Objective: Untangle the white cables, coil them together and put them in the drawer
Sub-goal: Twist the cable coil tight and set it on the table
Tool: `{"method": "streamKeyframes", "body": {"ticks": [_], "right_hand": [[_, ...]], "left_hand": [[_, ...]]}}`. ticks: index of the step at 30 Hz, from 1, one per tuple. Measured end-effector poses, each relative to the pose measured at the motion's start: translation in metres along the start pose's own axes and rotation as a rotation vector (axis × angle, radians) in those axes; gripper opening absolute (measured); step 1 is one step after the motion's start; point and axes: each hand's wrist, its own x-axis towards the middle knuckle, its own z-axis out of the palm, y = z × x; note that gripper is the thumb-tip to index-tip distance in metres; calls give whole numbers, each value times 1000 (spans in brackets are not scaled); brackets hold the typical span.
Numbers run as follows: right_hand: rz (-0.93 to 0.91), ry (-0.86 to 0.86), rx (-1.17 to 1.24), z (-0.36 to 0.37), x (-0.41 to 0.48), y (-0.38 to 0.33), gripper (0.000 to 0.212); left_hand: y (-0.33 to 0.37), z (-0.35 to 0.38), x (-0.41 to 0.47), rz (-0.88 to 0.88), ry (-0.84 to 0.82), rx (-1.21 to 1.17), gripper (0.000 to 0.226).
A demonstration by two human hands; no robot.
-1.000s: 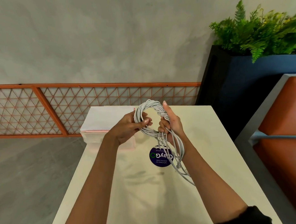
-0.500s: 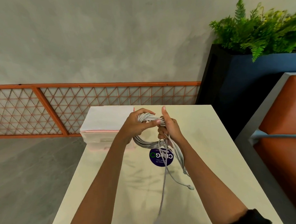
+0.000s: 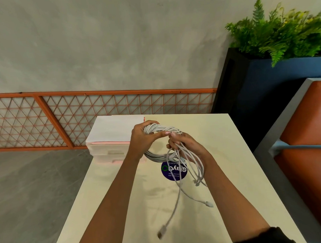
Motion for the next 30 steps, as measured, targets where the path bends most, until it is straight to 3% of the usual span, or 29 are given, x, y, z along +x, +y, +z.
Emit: {"method": "streamKeyframes", "body": {"ticks": [1, 8, 12, 15, 17, 22, 24, 27, 30], "right_hand": [[-3, -7, -29, -2, -2, 0, 22], [58, 237, -112, -1, 4, 3, 41], [89, 536, -427, 11, 15, 9, 25], [121, 824, -799, 22, 20, 14, 43], [42, 916, -767, 33, 17, 17, 51], [258, 782, -376, 49, 21, 18, 35], [335, 714, -346, 48, 20, 14, 41], [323, 560, -504, 37, 15, 12, 44], [181, 473, -921, 29, 10, 11, 51]], "left_hand": [[0, 0, 0, -19, 16, -16, 36], [5, 7, 3, -73, 115, -4, 41], [14, 15, 0, -59, 193, 37, 36], [17, 18, 0, -23, 244, 59, 41], [19, 18, 2, -26, 289, 55, 46], [18, 18, 2, -5, 332, 73, 49], [16, 16, 2, -8, 351, 91, 49], [12, 8, 4, -22, 376, 86, 51], [9, 0, 5, -41, 418, 53, 45]]}}
